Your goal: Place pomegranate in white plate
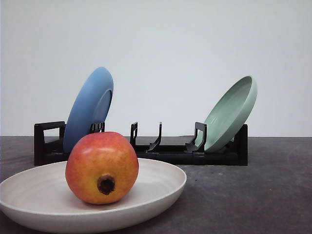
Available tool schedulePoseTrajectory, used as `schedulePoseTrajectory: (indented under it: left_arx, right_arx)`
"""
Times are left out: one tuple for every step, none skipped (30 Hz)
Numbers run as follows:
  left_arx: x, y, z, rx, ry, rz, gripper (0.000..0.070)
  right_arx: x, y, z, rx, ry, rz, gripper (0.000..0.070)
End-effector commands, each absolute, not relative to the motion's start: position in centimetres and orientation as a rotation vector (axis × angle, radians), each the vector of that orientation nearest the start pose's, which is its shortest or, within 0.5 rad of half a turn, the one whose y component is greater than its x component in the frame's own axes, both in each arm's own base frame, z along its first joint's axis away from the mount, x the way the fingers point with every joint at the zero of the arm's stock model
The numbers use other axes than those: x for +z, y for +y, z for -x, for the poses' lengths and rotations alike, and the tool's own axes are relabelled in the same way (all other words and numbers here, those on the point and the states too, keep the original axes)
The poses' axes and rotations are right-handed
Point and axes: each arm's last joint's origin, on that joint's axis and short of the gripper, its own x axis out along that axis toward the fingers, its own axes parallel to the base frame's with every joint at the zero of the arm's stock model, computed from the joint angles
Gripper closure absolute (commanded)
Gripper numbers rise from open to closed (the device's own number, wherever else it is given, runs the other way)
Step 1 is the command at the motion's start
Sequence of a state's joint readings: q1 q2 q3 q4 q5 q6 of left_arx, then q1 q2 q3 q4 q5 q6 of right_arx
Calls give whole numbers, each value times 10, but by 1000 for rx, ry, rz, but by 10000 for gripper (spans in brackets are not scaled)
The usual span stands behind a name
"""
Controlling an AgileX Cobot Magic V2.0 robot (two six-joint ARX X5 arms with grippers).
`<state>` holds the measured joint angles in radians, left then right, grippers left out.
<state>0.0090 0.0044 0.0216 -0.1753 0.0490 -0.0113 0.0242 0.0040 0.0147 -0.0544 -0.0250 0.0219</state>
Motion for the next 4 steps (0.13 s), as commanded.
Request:
schedulePoseTrajectory:
  left_arx:
    - [152, 0, -96, -36, 153, 5, 700]
    - [152, 0, -96, -36, 153, 5, 700]
    - [152, 0, -96, -36, 153, 5, 700]
    - [152, 0, -96, -36, 153, 5, 700]
  right_arx:
    - [163, 3, -97, 48, 38, -25, 672]
    - [163, 3, -97, 48, 38, -25, 672]
    - [163, 3, -97, 48, 38, -25, 672]
    - [163, 3, -97, 48, 38, -25, 672]
